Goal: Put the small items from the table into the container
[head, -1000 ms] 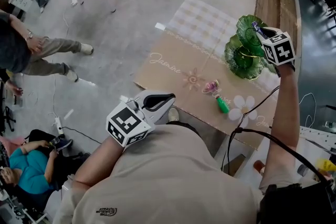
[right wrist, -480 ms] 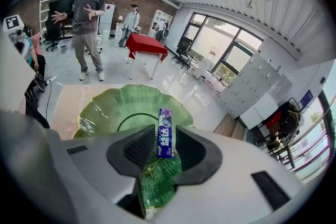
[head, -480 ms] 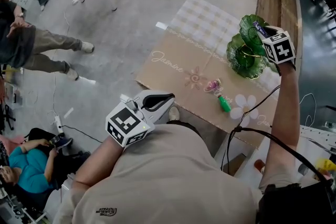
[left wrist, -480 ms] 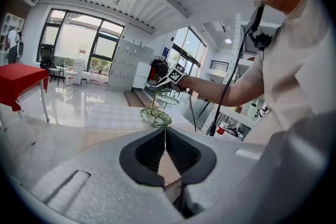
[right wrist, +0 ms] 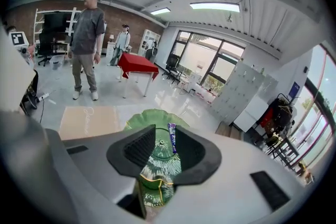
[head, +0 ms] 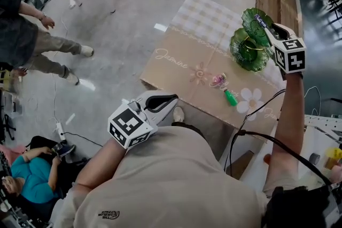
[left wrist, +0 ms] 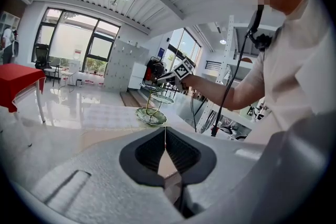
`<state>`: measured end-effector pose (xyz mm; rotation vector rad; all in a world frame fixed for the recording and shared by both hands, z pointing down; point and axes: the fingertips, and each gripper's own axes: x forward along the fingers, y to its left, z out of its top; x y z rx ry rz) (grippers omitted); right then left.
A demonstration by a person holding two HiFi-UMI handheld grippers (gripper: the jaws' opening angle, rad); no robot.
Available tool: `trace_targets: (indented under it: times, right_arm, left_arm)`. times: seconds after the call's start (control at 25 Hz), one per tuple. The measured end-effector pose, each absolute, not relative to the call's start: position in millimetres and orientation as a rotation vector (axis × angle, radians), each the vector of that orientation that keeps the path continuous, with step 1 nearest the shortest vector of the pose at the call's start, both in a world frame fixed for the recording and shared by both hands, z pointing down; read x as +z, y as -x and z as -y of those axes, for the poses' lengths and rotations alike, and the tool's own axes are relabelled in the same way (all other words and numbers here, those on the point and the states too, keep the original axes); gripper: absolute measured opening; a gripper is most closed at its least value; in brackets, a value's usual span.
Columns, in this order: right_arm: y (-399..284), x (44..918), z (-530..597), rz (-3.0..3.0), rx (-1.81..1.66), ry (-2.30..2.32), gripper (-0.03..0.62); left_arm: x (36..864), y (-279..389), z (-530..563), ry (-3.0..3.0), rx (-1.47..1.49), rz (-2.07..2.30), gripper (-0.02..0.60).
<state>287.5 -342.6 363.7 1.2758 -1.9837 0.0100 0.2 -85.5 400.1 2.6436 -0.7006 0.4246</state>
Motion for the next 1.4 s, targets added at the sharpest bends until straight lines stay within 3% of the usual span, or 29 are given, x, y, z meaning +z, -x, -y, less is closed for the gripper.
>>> trace_targets:
  times: [0.6,1.4]
  right_arm:
    - [-174,382,183,2.218,0.184,-1.354,0.032]
    - [-44,441,-6,2.316,0.43,-1.343,0.02]
  left_arm:
    - [390,41,40,-2.701,0.419,0.592,0.009]
    - [405,86,-37,-2.727,0.409,0.441,0.008]
